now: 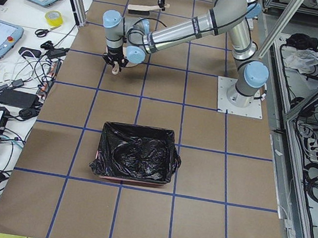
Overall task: Sweep and dump trash into bin
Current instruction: 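Carry the brush with the right gripper toward the trash beside the dustpan, then sweep the sponge, potato and peel into the dustpan with the right-held brush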
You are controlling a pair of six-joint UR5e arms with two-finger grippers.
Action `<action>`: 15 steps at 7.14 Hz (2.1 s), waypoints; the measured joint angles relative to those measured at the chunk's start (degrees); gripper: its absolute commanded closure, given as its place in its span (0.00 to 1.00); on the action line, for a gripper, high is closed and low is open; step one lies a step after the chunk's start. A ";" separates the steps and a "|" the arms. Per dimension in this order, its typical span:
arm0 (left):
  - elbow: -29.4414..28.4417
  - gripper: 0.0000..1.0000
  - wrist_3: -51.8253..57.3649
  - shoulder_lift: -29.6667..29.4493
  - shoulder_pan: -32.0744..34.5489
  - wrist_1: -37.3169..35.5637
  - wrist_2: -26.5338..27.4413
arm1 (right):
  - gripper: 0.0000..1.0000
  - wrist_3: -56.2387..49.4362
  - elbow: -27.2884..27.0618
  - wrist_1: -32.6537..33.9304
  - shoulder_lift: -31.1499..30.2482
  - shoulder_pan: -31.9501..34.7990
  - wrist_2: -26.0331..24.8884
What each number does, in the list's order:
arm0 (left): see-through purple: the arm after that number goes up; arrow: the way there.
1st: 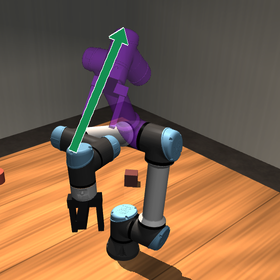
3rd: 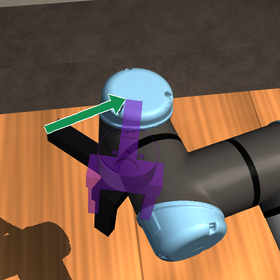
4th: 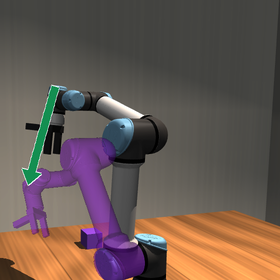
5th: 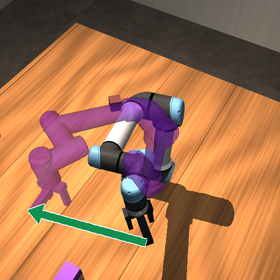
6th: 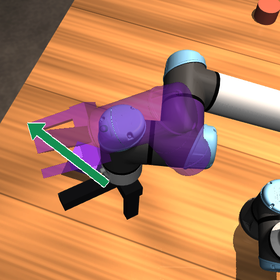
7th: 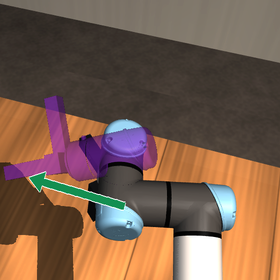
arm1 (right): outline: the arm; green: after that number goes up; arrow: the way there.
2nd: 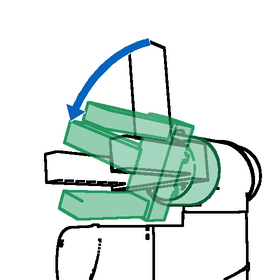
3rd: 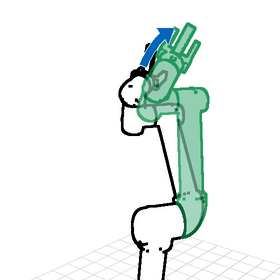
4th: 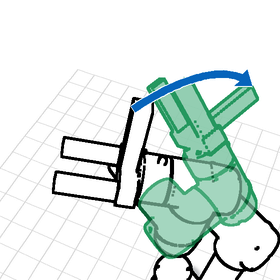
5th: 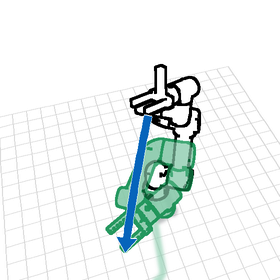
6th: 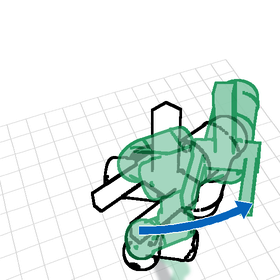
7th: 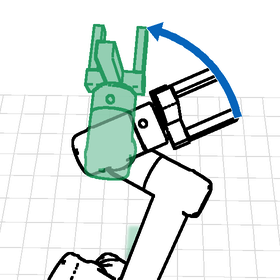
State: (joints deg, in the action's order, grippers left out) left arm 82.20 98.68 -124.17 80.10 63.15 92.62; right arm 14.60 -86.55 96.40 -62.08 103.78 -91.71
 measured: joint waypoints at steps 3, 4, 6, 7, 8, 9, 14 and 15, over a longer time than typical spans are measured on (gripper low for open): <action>-0.02 0.78 -4.77 0.05 2.32 -0.65 0.66 | 0.91 3.15 4.37 0.26 3.93 3.49 0.36; -0.02 0.78 -5.15 0.06 2.48 -0.72 0.70 | 0.91 4.07 5.64 0.29 4.88 4.57 0.56; -0.02 0.78 -5.37 0.06 2.58 -0.75 0.66 | 0.91 5.97 6.87 0.77 5.91 6.35 2.41; -0.02 0.78 -5.41 0.06 2.60 -0.75 0.64 | 0.91 7.08 7.61 1.12 6.40 7.41 3.41; -0.02 0.78 -5.42 0.06 2.61 -0.75 0.63 | 0.91 8.31 8.59 1.33 7.22 8.52 3.87; -0.02 0.78 -5.44 0.06 2.61 -0.75 0.63 | 0.91 9.65 9.86 1.60 8.42 9.77 4.57; -0.02 0.78 -5.57 0.06 2.61 -0.77 0.47 | 0.91 15.93 17.11 4.37 13.95 15.19 9.30; -0.02 0.78 -5.59 0.06 2.61 -0.81 0.44 | 0.91 16.79 18.16 5.36 14.60 15.62 10.29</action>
State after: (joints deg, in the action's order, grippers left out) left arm 82.18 93.09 -124.10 82.70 62.35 93.06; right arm 31.40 -68.39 101.76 -47.48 119.39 -81.42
